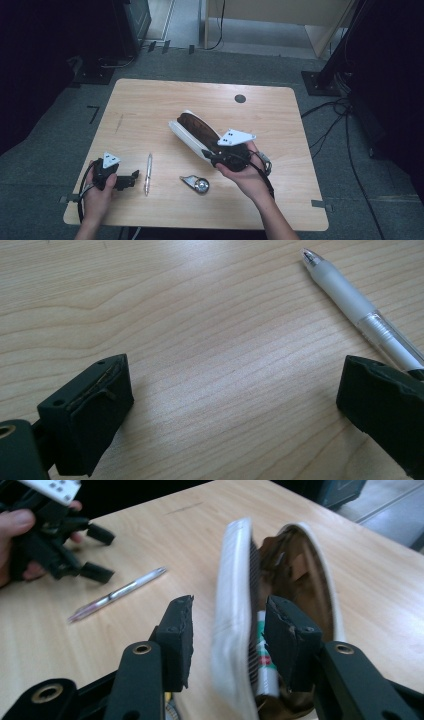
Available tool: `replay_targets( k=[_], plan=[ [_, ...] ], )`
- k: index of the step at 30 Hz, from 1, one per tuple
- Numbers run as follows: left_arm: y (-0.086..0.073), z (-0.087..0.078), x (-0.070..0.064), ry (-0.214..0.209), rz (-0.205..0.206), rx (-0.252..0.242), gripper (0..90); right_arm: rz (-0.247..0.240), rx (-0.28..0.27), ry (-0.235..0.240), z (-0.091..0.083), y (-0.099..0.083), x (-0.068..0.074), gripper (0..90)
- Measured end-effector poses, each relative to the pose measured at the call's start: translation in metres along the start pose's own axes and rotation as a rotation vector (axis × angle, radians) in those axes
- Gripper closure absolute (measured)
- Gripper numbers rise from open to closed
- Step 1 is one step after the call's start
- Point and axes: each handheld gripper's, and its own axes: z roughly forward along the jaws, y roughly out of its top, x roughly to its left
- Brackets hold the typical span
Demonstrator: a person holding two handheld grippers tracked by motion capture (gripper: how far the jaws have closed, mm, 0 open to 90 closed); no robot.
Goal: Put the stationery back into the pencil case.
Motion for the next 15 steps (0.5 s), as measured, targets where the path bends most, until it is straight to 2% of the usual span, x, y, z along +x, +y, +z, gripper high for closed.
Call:
replay_targets(
  k=[6,15],
  plan=[
    [0.000,0.000,0.000,0.001,0.000,-0.001,1.6,0.008,-0.007,0.038,-0.002,-0.021,0.011,54.0],
    [0.000,0.000,0.000,0.001,0.000,-0.001,1.5,0.010,0.025,0.090,0.006,-0.053,0.023,51.0]
  ],
)
